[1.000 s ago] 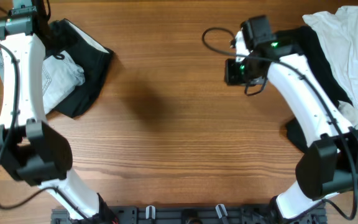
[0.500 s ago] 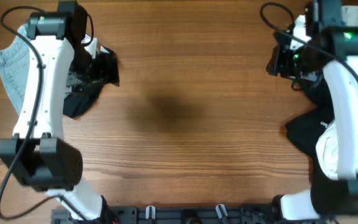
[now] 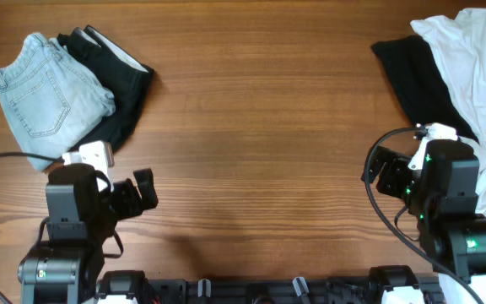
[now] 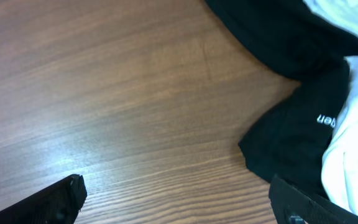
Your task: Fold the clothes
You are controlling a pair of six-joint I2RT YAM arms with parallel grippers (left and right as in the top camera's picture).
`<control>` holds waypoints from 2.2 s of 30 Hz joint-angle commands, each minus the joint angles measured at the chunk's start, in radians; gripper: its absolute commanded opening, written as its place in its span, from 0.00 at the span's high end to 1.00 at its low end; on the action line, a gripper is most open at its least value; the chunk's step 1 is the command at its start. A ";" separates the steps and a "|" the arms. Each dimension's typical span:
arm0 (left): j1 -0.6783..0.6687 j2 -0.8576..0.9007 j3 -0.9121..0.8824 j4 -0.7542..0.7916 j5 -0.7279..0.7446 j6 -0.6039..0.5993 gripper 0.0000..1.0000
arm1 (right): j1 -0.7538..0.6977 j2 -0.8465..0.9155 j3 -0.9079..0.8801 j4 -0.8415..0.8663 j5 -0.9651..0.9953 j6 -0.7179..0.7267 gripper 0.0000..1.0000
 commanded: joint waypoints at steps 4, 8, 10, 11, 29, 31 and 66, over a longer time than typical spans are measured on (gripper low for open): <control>0.003 -0.008 -0.009 -0.075 -0.010 -0.013 0.00 | 0.002 0.122 0.001 0.004 0.025 0.021 0.00; 0.003 -0.008 -0.009 -0.074 -0.010 -0.013 0.00 | 0.001 0.240 0.000 0.004 0.025 0.021 0.00; 0.003 -0.008 -0.009 -0.074 -0.010 -0.013 0.00 | 0.000 0.237 -0.002 0.008 0.025 0.021 0.00; 0.003 -0.008 -0.009 -0.074 -0.010 -0.013 0.00 | 0.000 0.219 -0.002 0.006 0.027 0.014 0.00; 0.003 -0.008 -0.009 -0.074 -0.010 -0.013 0.00 | 0.000 -0.782 -0.793 1.000 -0.013 -0.221 0.00; 0.003 -0.008 -0.009 -0.074 -0.010 -0.013 0.00 | -0.001 -0.782 -0.901 1.115 -0.022 -0.216 0.00; 0.001 -0.661 -0.646 0.667 -0.008 -0.003 0.00 | 0.000 -0.756 -0.900 0.957 -0.043 -0.210 0.00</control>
